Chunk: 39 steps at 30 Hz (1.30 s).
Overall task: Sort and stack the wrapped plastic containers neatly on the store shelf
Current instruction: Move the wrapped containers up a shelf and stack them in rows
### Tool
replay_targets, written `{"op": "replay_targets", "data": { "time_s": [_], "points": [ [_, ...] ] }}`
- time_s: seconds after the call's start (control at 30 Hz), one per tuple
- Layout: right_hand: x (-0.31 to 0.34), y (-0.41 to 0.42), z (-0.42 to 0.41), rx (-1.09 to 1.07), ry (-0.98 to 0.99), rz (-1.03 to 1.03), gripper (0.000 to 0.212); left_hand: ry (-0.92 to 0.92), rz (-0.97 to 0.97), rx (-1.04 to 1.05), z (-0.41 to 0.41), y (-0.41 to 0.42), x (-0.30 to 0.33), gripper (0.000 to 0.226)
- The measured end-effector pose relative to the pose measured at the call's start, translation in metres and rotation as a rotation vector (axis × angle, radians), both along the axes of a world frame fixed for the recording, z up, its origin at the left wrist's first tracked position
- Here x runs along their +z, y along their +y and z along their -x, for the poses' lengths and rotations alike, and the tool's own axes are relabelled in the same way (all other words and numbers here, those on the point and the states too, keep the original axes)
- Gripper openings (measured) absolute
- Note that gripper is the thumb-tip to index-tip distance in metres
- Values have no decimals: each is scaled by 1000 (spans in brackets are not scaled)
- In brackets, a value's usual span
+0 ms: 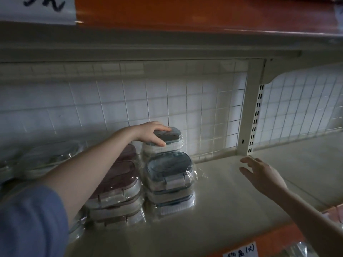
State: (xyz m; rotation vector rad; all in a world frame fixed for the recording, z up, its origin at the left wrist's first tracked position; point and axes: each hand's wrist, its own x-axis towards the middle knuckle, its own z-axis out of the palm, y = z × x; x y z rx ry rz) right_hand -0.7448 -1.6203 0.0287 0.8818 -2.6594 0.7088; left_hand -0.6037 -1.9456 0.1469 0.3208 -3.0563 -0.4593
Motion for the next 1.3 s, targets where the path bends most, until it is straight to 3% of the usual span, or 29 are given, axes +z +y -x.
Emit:
{"op": "replay_targets", "data": {
  "time_s": [0.37, 0.73, 1.0, 1.3],
  "points": [
    [1, 15, 1, -61, 33, -76, 35, 139, 191, 36, -14, 26, -5, 62],
    [9, 100, 23, -9, 122, -107, 37, 565, 201, 473, -36, 152, -30, 41],
    [-27, 183, 23, 124, 120, -28, 39, 561, 210, 669, -54, 266, -93, 41],
    [-68, 235, 3, 113, 104, 34, 43, 528, 244, 626, -79, 329, -141, 44]
  ]
}}
